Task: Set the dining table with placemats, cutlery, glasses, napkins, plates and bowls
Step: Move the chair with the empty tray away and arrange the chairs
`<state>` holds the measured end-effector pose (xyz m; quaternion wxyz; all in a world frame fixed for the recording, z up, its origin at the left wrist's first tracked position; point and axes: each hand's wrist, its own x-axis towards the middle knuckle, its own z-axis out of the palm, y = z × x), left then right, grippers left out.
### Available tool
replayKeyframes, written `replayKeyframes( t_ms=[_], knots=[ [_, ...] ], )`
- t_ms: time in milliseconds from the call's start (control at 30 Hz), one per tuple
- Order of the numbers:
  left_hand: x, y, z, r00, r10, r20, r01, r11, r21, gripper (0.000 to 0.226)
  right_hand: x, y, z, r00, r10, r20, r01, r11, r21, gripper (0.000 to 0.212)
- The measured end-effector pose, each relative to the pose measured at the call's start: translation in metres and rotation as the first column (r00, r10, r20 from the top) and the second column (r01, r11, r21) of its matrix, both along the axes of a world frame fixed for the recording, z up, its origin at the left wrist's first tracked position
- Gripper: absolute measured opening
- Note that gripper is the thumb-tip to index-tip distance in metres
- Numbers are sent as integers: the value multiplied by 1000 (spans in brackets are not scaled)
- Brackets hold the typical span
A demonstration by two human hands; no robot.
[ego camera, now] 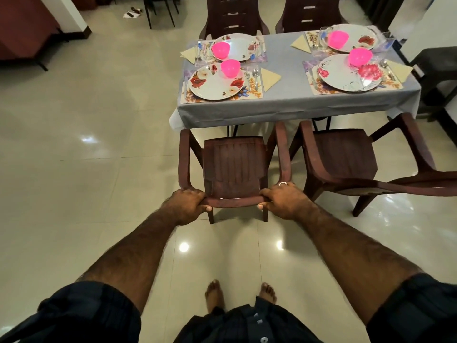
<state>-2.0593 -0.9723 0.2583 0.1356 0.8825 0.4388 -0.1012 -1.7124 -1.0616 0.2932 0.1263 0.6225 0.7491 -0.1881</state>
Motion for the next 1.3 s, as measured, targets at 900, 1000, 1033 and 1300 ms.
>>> replayKeyframes(
  t_ms=[900, 1000, 1033, 1300],
  knots=[
    [9, -4, 11, 999, -15, -44, 11, 996, -91, 51, 2, -9, -2, 992, -112, -58, 112, 994, -8, 54],
    [11, -8, 11, 1000, -17, -10, 15, 994, -105, 56, 6, -15, -1, 989, -122, -85, 122, 992, -3, 52],
    [12, -8, 13, 1000, -17, -7, 16, 993, -117, 57, 7, -14, -1, 988, -129, -90, 129, 992, -9, 52],
    [12, -16, 19, 1000, -11, -11, 10, 997, -74, 59, 4, -8, 7, 991, -132, -38, 130, 990, -53, 62]
  ],
)
